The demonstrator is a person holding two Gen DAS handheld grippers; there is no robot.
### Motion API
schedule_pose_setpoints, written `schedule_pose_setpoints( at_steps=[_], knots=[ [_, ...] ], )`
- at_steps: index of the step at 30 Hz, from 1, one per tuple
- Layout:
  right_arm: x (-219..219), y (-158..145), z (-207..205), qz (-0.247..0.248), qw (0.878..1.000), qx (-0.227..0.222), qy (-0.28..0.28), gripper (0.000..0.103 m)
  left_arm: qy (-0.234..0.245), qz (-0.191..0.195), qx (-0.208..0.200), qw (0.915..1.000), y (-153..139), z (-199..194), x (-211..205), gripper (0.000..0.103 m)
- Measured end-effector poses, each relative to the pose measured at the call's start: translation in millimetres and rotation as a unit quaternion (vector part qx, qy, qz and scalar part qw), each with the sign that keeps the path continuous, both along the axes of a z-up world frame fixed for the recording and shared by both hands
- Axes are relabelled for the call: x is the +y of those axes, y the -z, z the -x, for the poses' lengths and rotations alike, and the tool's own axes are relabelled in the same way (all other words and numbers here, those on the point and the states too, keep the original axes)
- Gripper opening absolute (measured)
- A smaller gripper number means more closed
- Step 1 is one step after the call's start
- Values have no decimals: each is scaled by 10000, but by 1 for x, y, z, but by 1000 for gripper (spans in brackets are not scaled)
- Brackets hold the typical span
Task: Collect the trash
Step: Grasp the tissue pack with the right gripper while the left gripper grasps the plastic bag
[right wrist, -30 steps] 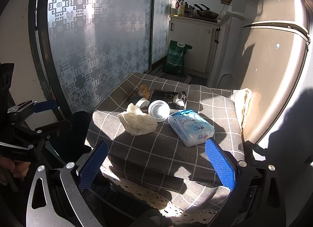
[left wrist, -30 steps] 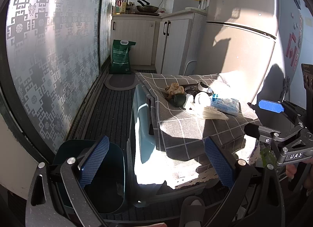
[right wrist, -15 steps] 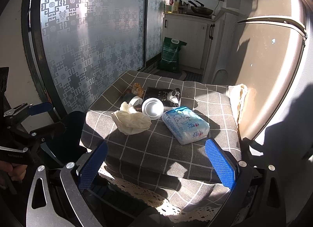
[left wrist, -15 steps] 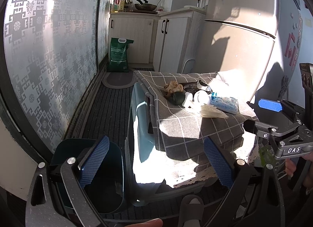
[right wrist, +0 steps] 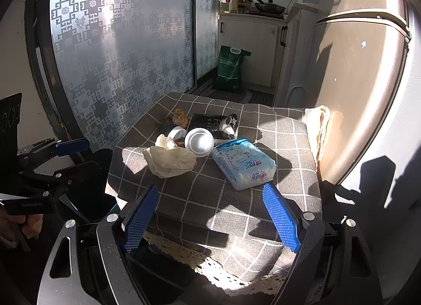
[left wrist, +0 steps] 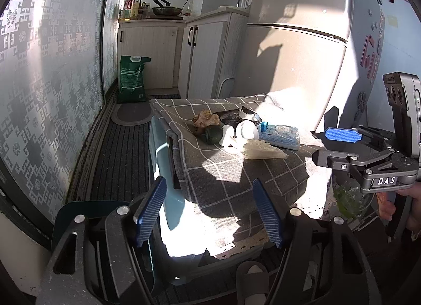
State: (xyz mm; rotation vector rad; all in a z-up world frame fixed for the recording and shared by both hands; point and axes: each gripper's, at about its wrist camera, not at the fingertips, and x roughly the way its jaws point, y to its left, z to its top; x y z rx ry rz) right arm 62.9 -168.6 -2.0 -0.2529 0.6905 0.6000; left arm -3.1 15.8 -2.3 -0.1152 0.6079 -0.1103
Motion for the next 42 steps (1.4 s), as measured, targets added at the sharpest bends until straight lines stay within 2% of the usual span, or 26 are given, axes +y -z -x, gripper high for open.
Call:
schedule_pose_setpoints(
  at_steps=[4, 5, 11, 15, 19, 20, 22, 23, 27, 32, 36, 42],
  knots=[
    [-4, -2, -1, -64, 10000, 17, 14, 81, 268, 177, -35, 9995, -2, -12, -8, 63],
    [-5, -2, -1, -66, 10000, 12, 23, 81, 325, 235, -35, 9992, -3, -15, -9, 60],
    [-12, -3, -2, -98, 9999, 38, 66, 75, 425, 398, 13, 9983, -7, -38, -21, 54],
    [-21, -3, -6, -164, 9997, 68, 147, 75, 613, 281, 172, 9976, -4, -65, -34, 55],
    [-31, -1, -12, -255, 9993, 153, 248, 75, 684, 204, 536, 9960, 12, -86, -39, 55],
    [-33, 0, -14, -288, 9991, 182, 261, 74, 693, 223, 605, 9955, 15, -88, -40, 51],
    [-35, 3, -18, -328, 9987, 281, 266, 65, 701, 154, 585, 9957, 15, -88, -40, 42],
    [-36, 5, -20, -356, 9984, 350, 253, 62, 736, 200, 585, 9954, 15, -88, -40, 30],
    [-31, 5, -26, -319, 9987, 343, 201, 61, 749, 313, 566, 9951, 14, -86, -34, 14],
    [-21, 4, -39, -176, 9996, 211, 100, 62, 668, 474, 477, 9955, 10, -74, -22, 10],
    [-9, 13, -50, 9, 9999, 157, 3, 75, 630, 518, 275, 9963, 2, -58, -16, 9],
    [-2, 23, -73, 149, 9997, 190, -35, 76, 598, 615, 98, 9963, -4, -40, 2, 9]
  ],
)
